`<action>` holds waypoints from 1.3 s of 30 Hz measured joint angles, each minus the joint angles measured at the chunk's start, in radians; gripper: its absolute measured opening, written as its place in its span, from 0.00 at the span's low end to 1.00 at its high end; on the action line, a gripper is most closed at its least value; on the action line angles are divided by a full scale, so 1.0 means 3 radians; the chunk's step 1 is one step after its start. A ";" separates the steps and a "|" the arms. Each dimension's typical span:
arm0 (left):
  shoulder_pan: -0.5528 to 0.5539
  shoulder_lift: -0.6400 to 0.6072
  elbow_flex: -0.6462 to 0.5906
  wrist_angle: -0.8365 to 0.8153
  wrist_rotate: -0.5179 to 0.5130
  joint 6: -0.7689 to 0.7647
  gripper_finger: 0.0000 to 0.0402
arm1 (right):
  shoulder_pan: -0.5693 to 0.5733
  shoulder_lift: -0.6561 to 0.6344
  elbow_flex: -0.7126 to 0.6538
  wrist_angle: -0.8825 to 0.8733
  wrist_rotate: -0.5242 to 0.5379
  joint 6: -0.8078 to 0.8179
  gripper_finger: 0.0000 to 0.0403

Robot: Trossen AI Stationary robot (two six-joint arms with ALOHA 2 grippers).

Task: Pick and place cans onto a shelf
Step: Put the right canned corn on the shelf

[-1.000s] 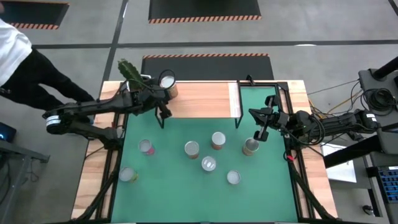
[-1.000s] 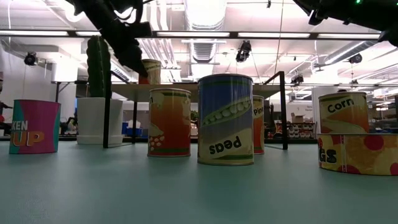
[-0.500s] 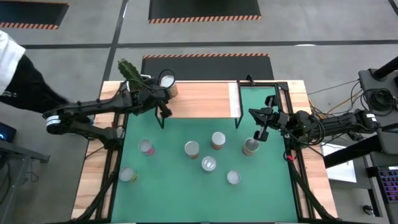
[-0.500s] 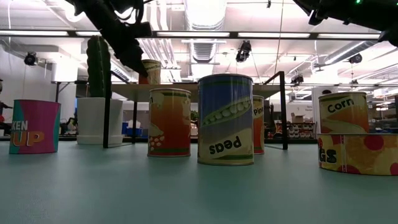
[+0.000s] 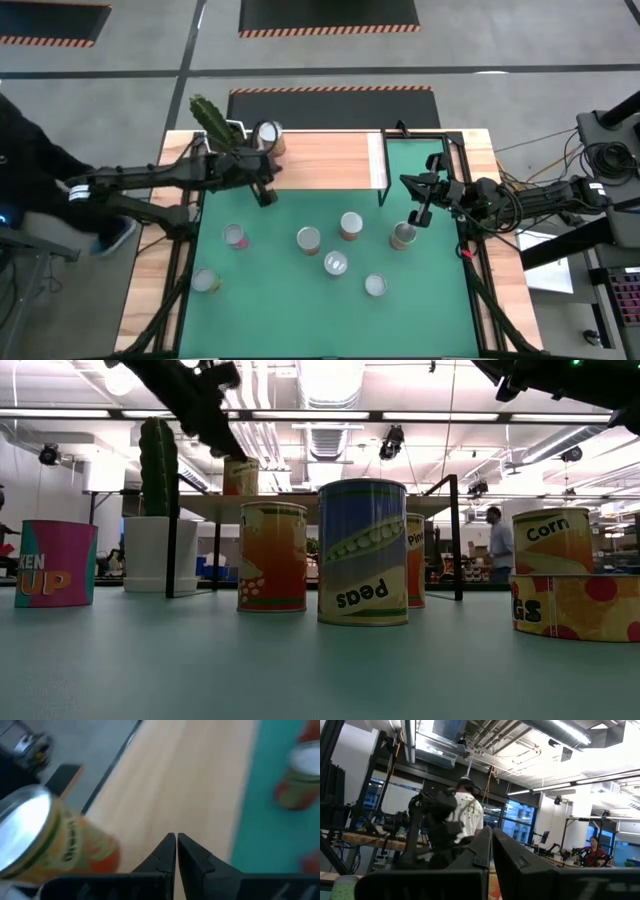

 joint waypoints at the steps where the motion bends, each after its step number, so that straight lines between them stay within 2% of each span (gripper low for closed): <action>1: -0.0099 -0.0032 0.0000 0.0007 0.0013 0.0002 0.00 | 0.0000 0.0000 0.0000 -0.0001 0.0000 0.0017 0.02; 5: -0.0546 -0.0123 -0.0033 0.0106 0.0182 -0.0007 0.00 | 0.0000 0.0000 0.0000 -0.0001 0.0000 0.0045 0.02; 12: -0.1396 -0.0240 -0.0391 0.0841 0.0166 0.0027 0.00 | 0.0001 0.0001 0.0000 0.0001 -0.0007 0.0286 0.02; 14: -0.1599 -0.0309 -0.0543 0.1025 -0.0031 0.0028 0.00 | 0.0001 0.0009 0.0001 0.0003 -0.0040 0.0360 0.02; 19: -0.1978 -0.0606 -0.0795 0.1068 -0.0958 -0.0055 0.00 | 0.0003 0.0076 0.0039 -0.0016 -0.0347 0.0602 0.02; 21: -0.2082 -0.0760 -0.0833 0.1074 -0.1119 0.0018 0.00 | 0.0003 0.0155 0.0109 -0.0025 -0.0463 0.0751 0.02; 25: -0.2150 -0.1092 -0.0843 0.1092 -0.1215 0.0183 0.00 | 0.0015 0.0444 0.0353 -0.0308 -0.0558 0.0924 0.02; 31: -0.2156 -0.1544 -0.0893 0.1029 -0.1666 0.0045 0.00 | 0.0062 0.0786 0.0990 -0.1238 -0.0529 0.1063 0.02; 39: -0.2154 -0.1979 -0.1086 0.0975 -0.1695 -0.0044 0.00 | 0.0087 0.1087 0.2120 -0.3760 -0.0495 0.1729 0.02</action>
